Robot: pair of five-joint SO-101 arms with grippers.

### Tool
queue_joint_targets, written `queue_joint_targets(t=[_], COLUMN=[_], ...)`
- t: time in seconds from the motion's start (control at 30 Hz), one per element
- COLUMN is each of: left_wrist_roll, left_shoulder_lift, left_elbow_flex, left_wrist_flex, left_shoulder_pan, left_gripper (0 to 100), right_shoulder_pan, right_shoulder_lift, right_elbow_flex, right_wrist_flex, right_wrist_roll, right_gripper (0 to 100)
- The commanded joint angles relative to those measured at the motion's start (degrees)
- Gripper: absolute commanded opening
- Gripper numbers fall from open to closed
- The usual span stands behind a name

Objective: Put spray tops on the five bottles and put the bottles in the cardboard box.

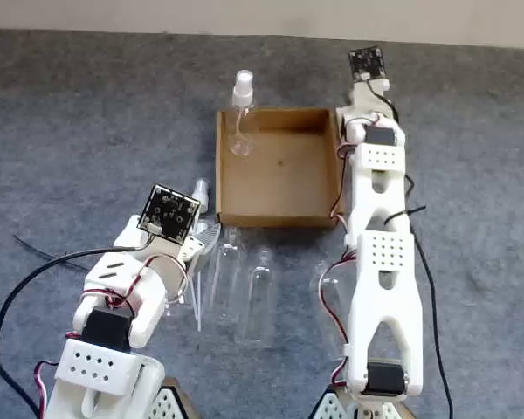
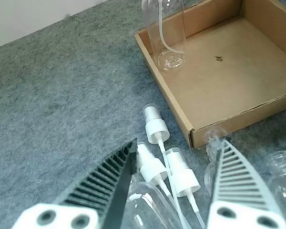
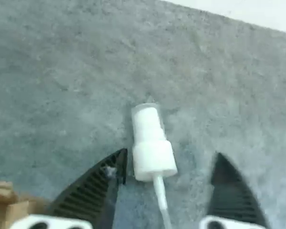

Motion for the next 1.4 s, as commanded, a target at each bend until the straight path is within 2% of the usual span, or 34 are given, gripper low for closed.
queue_joint_targets(t=[0.0,0.07,0.4,0.7,0.87,0.97,1.17,1.37], left_wrist_roll=[0.2,0.2,0.2,0.2,0.2,0.2,0.2,0.2], left_shoulder_lift=[-0.1,-0.1,-0.1,-0.1,-0.1,-0.1,-0.1,-0.1], left_elbow_flex=[-0.4,-0.4,-0.4,-0.4,-0.4,-0.4,-0.4,-0.7], left_wrist_flex=[-1.1,-1.1,-1.1,-1.3,-1.4,-1.4,-1.4,-1.3], left_shoulder_pan=[0.9,0.9,0.9,0.7,0.6,0.6,0.6,0.5], left_gripper=[24,24,24,24,24,24,24,24], right_shoulder_pan=[2.3,3.4,8.4,9.9,10.2,10.4,7.5,-0.8], right_shoulder_lift=[-1.5,-1.9,-7.7,-15.6,-21.1,-27.0,-53.0,-83.6], right_elbow_flex=[1.5,2.1,-3.3,-3.3,-1.9,6.9,40.8,71.4], right_wrist_flex=[-1.5,0.2,30.4,56.0,57.8,57.8,57.6,57.2], right_wrist_roll=[-0.4,-0.6,-0.6,0.6,3.3,3.3,3.7,3.8], right_gripper=[6.2,0.0,0.3,0.3,0.3,0.3,0.3,0.3])
